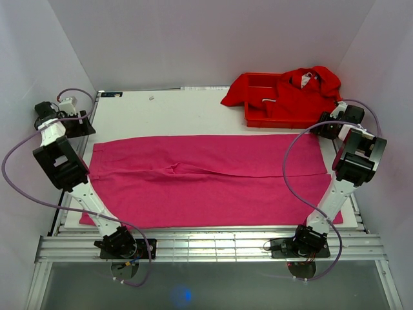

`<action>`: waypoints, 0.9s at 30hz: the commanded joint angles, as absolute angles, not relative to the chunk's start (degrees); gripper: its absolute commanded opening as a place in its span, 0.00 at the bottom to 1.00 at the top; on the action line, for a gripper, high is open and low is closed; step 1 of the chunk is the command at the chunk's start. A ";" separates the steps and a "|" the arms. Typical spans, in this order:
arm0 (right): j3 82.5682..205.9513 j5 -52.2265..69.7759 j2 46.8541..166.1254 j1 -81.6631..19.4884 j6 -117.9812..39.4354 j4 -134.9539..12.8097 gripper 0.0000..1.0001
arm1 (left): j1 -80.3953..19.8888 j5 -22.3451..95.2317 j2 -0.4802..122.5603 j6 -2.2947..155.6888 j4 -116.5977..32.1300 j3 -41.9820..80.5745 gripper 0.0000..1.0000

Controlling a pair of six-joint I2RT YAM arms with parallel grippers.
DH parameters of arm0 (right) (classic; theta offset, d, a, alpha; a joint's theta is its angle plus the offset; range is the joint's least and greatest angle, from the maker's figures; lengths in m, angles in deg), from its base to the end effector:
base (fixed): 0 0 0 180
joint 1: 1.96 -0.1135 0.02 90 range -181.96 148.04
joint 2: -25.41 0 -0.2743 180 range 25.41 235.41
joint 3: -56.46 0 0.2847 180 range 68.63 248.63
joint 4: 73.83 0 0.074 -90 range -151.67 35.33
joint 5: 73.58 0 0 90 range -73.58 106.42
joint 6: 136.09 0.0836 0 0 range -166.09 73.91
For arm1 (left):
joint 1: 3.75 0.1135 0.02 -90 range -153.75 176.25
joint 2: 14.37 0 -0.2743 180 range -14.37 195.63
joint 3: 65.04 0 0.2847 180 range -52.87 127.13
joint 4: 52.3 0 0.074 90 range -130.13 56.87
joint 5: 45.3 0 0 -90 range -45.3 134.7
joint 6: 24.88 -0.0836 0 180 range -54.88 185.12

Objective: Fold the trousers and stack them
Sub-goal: Flatten the trousers out

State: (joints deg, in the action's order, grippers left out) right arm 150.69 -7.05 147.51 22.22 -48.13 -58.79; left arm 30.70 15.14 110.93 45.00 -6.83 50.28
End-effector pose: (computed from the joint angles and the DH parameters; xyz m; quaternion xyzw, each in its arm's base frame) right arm 0.4951 -0.1858 0.1102 0.0926 0.8965 0.0929 0.4232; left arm 0.4704 0.2727 0.1672 -0.0400 0.9255 -0.0849 0.3669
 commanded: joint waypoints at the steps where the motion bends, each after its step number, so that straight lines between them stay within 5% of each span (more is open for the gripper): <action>1: 153.61 -5.03 149.94 22.39 -50.91 -54.38 0.50 | 30.96 15.96 110.96 44.38 -4.27 53.03 0.83; 22: 150.81 -8.46 148.37 21.95 -58.30 -44.44 0.43 | 31.05 22.29 114.39 41.39 -3.22 54.26 0.83; 26: 149.57 -8.98 147.49 21.95 -58.48 -45.23 0.27 | 31.05 23.25 114.83 40.77 -2.78 54.53 0.83; 27: 149.66 -9.42 147.40 22.03 -58.48 -45.23 0.16 | 31.05 23.43 115.53 40.68 -1.99 54.88 0.83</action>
State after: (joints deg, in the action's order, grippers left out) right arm 151.91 -9.54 147.62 22.14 -58.14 -51.86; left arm 30.29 22.49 115.45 41.74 -3.57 52.31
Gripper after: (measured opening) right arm 0.225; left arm 0.832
